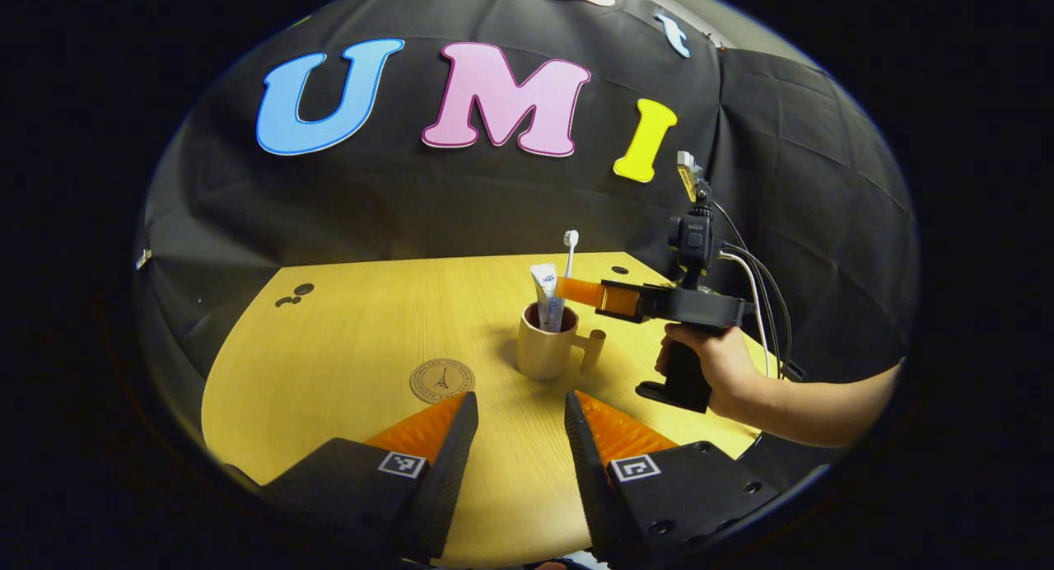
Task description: Put the toothbrush and toothpaste on the desktop into the cup, then pick up the cup and place it on the coaster on the desktop.
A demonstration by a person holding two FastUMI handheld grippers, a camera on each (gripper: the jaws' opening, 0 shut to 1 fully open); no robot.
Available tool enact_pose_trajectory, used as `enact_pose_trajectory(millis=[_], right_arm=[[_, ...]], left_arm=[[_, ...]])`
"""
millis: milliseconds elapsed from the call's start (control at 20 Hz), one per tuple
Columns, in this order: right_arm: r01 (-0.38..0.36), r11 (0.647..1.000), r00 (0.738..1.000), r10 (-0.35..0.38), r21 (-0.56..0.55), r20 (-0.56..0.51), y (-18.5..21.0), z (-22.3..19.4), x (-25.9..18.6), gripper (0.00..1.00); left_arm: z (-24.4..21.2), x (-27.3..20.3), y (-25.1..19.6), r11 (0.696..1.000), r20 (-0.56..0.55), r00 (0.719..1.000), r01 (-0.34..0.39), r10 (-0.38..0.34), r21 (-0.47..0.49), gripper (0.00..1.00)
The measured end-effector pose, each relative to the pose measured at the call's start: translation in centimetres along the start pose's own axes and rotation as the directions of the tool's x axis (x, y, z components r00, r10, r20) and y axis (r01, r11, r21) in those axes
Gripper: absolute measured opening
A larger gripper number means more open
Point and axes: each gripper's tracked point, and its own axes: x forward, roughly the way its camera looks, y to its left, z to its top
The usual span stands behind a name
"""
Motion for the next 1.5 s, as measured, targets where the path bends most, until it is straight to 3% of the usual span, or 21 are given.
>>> enact_pose_trajectory(millis=[200,250,300,350,400,450,500,550,600,650,700,800,850,900,950,1000,1500], right_arm=[[0.010,1.000,0.998,-0.010,0.002,-0.056,0.1,-1.1,-1.4,0.26],[0.007,1.000,0.998,-0.007,0.006,-0.068,0.1,-1.3,-1.8,0.17],[0.009,1.000,0.997,-0.008,0.006,-0.080,0.2,-1.5,-2.3,0.29],[0.011,1.000,0.996,-0.011,0.004,-0.093,0.2,-1.6,-2.8,0.20],[0.016,1.000,0.994,-0.016,0.002,-0.106,0.1,-1.7,-3.2,0.35],[0.021,1.000,0.993,-0.020,0.004,-0.120,0.0,-1.7,-3.7,0.26],[0.026,1.000,0.991,-0.025,0.005,-0.131,-0.2,-1.8,-4.1,0.36],[0.031,1.000,0.989,-0.030,0.006,-0.147,-0.3,-1.8,-4.6,0.27],[0.039,0.999,0.985,-0.037,0.006,-0.168,-0.5,-2.2,-4.9,0.41],[0.042,0.999,0.981,-0.041,0.004,-0.190,-0.7,-2.4,-5.3,0.34],[0.044,0.999,0.977,-0.043,0.001,-0.210,-0.8,-2.6,-5.7,0.45],[0.047,0.999,0.966,-0.046,-0.001,-0.255,-1.1,-3.3,-6.2,0.45],[0.052,0.999,0.959,-0.052,-0.008,-0.278,-1.3,-3.5,-6.4,0.35],[0.059,0.998,0.951,-0.062,-0.019,-0.303,-1.7,-3.9,-6.5,0.34],[0.063,0.997,0.941,-0.070,-0.032,-0.331,-1.9,-4.3,-6.6,0.36],[0.067,0.997,0.932,-0.080,-0.049,-0.354,-2.1,-4.7,-6.7,0.48],[0.019,0.968,0.811,-0.162,-0.252,-0.563,-3.4,-8.1,-4.2,0.50]], left_arm=[[0.2,0.0,-0.3,1.000,0.006,1.000,-0.003,0.004,-0.010,0.67],[0.1,-0.1,-0.3,1.000,0.005,1.000,-0.007,0.007,-0.013,0.67],[0.1,-0.2,-0.2,1.000,0.006,1.000,-0.012,0.012,-0.016,0.67],[0.0,-0.4,-0.1,1.000,0.007,1.000,-0.015,0.016,-0.020,0.67],[0.2,-0.5,0.0,1.000,0.009,1.000,-0.017,0.017,-0.026,0.67],[0.2,-0.7,0.1,0.999,0.011,1.000,-0.019,0.020,-0.032,0.67],[0.3,-0.8,0.2,0.999,0.014,1.000,-0.021,0.021,-0.035,0.67],[0.3,-0.9,0.4,0.999,0.017,1.000,-0.024,0.024,-0.037,0.67],[0.4,-1.1,0.6,0.999,0.019,0.999,-0.029,0.030,-0.038,0.67],[0.4,-1.2,0.9,0.999,0.020,0.999,-0.034,0.035,-0.039,0.67],[0.5,-1.3,1.1,0.998,0.024,0.999,-0.041,0.042,-0.039,0.67],[1.0,-1.4,1.4,0.998,0.034,0.998,-0.045,0.046,-0.039,0.67],[1.0,-1.5,1.5,0.998,0.039,0.998,-0.047,0.049,-0.039,0.67],[1.1,-1.6,1.6,0.998,0.041,0.998,-0.048,0.049,-0.040,0.67],[1.1,-1.6,1.8,0.998,0.042,0.998,-0.050,0.052,-0.040,0.67],[1.3,-1.6,2.0,0.998,0.043,0.998,-0.052,0.054,-0.041,0.67],[-0.2,-2.2,3.2,0.995,0.020,0.997,-0.076,0.077,-0.057,0.67]])
